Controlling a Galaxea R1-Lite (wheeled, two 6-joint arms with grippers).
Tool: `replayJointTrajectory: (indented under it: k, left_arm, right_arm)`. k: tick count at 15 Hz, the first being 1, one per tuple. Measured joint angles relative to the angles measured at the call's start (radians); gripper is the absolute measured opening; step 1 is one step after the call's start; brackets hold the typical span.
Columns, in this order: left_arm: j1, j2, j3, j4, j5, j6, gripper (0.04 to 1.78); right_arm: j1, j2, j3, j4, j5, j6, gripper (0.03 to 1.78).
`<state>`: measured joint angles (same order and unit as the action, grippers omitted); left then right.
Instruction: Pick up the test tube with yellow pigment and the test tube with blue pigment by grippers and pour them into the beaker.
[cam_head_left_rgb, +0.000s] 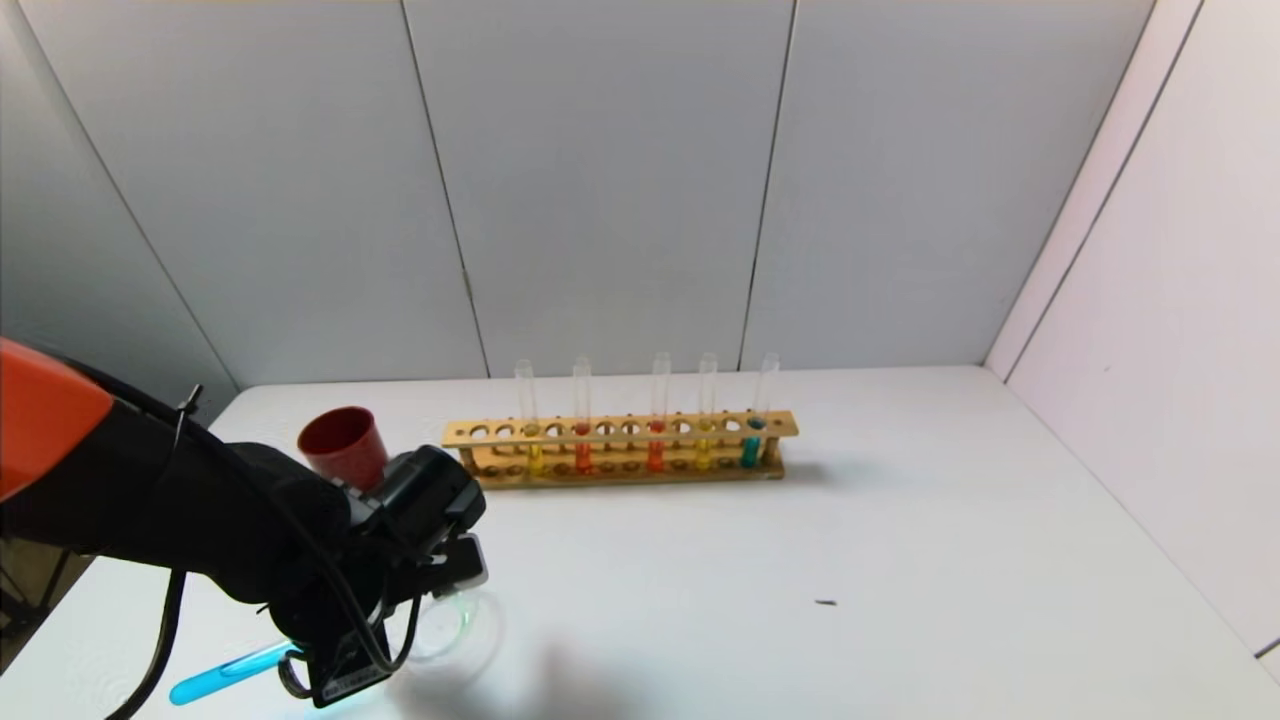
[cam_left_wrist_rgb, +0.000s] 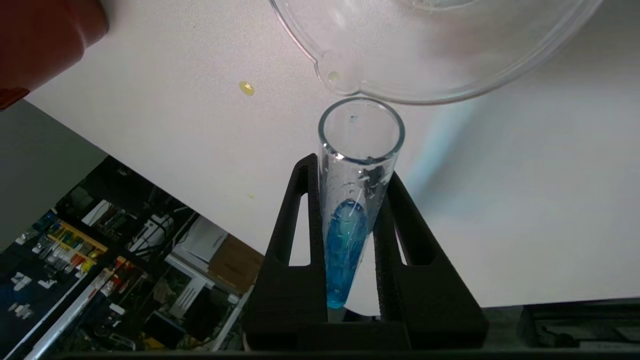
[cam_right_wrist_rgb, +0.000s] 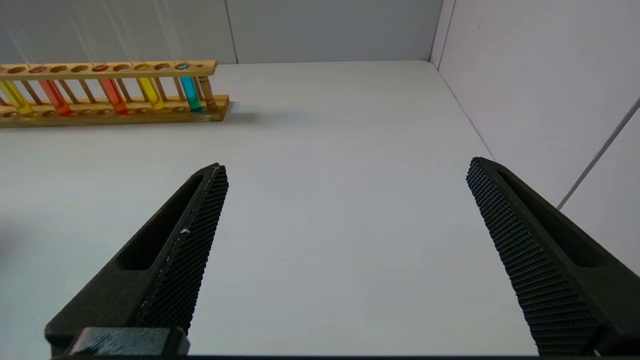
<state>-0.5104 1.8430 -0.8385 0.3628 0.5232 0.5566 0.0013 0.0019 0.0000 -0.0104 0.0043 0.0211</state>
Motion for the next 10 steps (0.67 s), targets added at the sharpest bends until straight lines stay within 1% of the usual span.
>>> replayJointTrajectory:
  k: [3,6,8,10]
  left_arm:
    - [-0.008,-0.017,-0.042,0.089,0.039,0.013,0.32]
    - [-0.016,-0.022,-0.052,0.133,0.051,0.013,0.32]
    - [-0.02,-0.023,-0.054,0.14,0.055,0.014,0.32]
    - [-0.02,-0.024,-0.059,0.168,0.075,0.024,0.32]
  right_arm:
    - [0.0,0.0,0.0,0.0,0.0,0.0,1.74]
    - [0.0,0.0,0.0,0.0,0.0,0.0,1.74]
    - [0.0,0.0,0.0,0.0,0.0,0.0,1.74]
    - [0.0,0.0,0.0,0.0,0.0,0.0,1.74]
